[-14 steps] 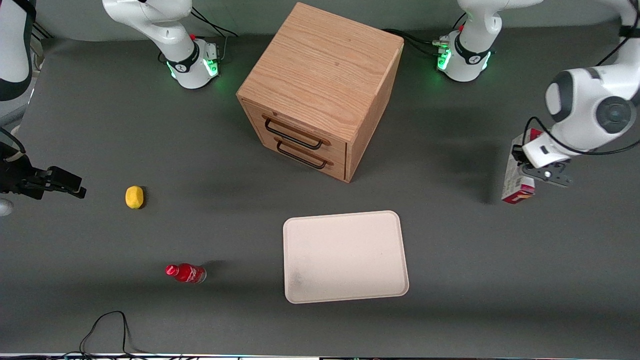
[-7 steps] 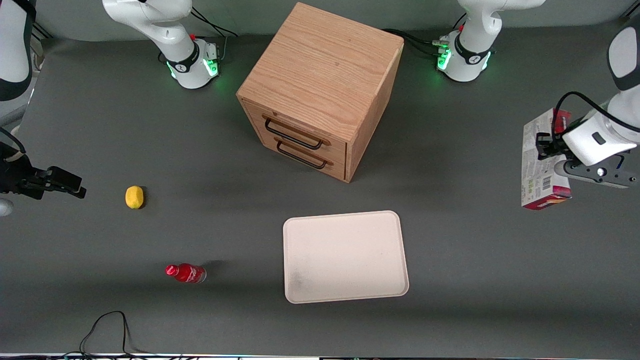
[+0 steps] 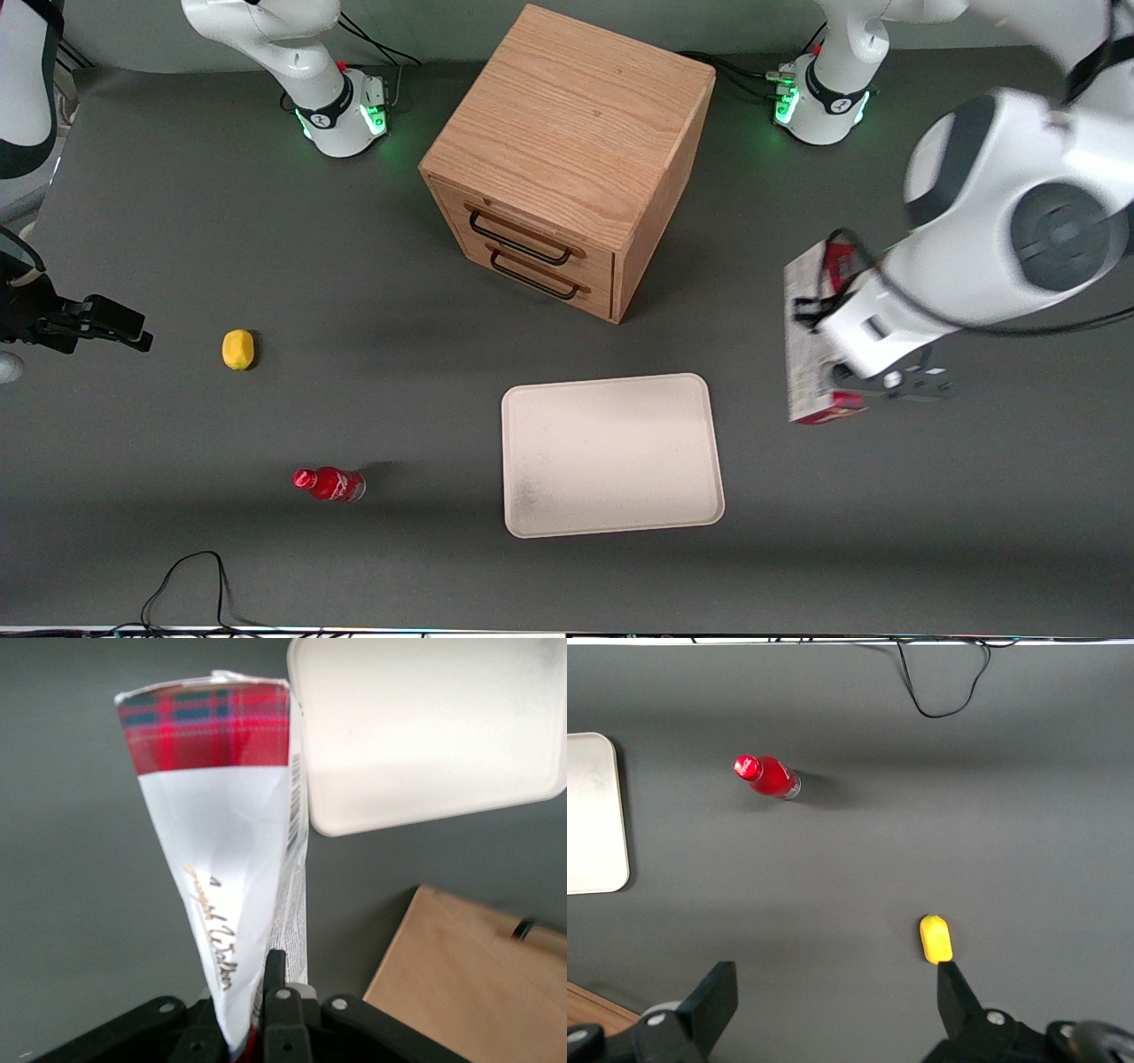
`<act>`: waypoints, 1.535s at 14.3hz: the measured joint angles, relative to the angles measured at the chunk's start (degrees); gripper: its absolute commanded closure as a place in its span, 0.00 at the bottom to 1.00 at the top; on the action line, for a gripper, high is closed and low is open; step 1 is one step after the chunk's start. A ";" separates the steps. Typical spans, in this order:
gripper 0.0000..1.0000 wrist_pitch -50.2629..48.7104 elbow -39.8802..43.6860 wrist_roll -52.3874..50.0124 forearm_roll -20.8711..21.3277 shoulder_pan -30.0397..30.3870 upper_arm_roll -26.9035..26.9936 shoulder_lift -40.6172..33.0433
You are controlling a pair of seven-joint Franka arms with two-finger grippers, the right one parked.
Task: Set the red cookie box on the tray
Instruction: 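Carry the held box over the white tray and lower it, then open the left gripper to release the box onto the tray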
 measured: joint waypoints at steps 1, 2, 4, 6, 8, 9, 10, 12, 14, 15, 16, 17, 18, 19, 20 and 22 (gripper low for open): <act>1.00 3.01 1.32 -2.29 0.20 -1.54 -0.07 3.46; 1.00 6.36 1.97 -3.78 0.36 -2.69 -0.09 6.58; 1.00 13.60 2.41 -5.11 0.83 -4.15 -0.19 12.49; 1.00 18.69 2.71 -6.75 3.05 -5.34 -0.32 17.74; 1.00 21.80 3.05 -8.19 4.52 -5.96 -0.39 21.87; 1.00 22.73 3.12 -8.51 4.71 -5.98 -0.39 23.30; 1.00 23.52 3.19 -8.96 4.80 -5.95 -0.33 24.35; 0.01 24.90 3.23 -10.65 4.90 -5.91 -0.29 25.61; 0.00 25.68 3.20 -11.12 5.02 -5.90 -0.28 25.78; 0.00 26.12 3.17 -11.25 5.03 -5.90 -0.29 25.79; 0.00 26.40 3.17 -11.35 5.05 -5.90 -0.29 25.79; 0.00 26.50 3.17 -11.42 5.06 -5.90 -0.29 25.79; 0.00 26.56 3.19 -11.47 5.06 -5.90 -0.29 25.79; 0.00 26.60 3.28 -11.50 5.07 -5.90 -0.29 25.74; 0.00 26.59 3.47 -11.55 5.12 -5.85 -0.27 25.51; 0.00 26.12 4.37 -11.61 5.28 -5.41 -0.13 24.13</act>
